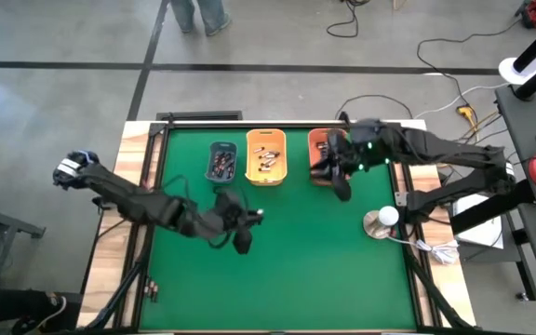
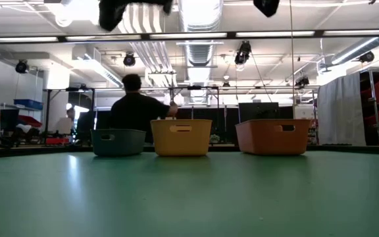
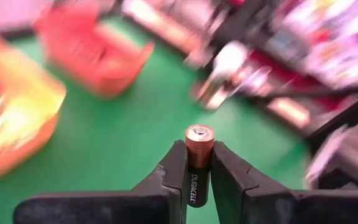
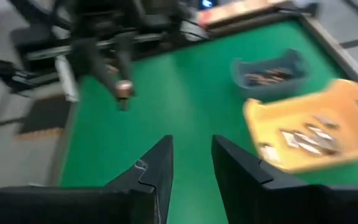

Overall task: Sort batteries
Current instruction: Put the black battery into the orange bin

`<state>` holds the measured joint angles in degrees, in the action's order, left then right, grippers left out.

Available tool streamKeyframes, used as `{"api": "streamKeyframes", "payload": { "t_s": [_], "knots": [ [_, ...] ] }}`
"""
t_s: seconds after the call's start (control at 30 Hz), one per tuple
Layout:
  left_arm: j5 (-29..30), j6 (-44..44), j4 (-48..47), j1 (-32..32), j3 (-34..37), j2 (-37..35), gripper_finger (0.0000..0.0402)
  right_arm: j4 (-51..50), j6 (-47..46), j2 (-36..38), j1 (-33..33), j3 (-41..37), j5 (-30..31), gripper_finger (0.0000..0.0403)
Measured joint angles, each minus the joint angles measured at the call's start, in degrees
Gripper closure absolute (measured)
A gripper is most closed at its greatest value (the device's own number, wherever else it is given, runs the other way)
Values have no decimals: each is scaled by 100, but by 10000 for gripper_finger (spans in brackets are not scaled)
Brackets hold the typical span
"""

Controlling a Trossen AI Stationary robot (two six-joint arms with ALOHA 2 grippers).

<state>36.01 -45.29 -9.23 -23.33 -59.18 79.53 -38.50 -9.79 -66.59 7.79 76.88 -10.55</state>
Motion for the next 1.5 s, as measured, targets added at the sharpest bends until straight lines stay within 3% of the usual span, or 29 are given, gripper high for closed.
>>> {"api": "streamKeyframes", "payload": {
  "t_s": [0.27, 0.53, 0.8, 1.17, 1.5],
  "knots": [
    [-398, 1936, 2451, 424, 4, -111, 371, 1254, -854, -38, -1198, -10, 73, 259],
    [-398, 2840, 3941, 680, 0, -83, 371, 1781, -999, -220, -1504, -8, 195, 220],
    [-626, 2844, 4021, 750, -2, -83, 371, 2172, -583, -857, -1488, 146, 644, 227],
    [-597, 2809, 4097, 725, -2, -83, 371, 2429, -292, -1131, -1321, 407, 777, 260],
    [-433, 2801, 4126, 741, -2, -7, 371, 2530, -78, -1328, -1283, 414, 768, 346]
  ]
}}
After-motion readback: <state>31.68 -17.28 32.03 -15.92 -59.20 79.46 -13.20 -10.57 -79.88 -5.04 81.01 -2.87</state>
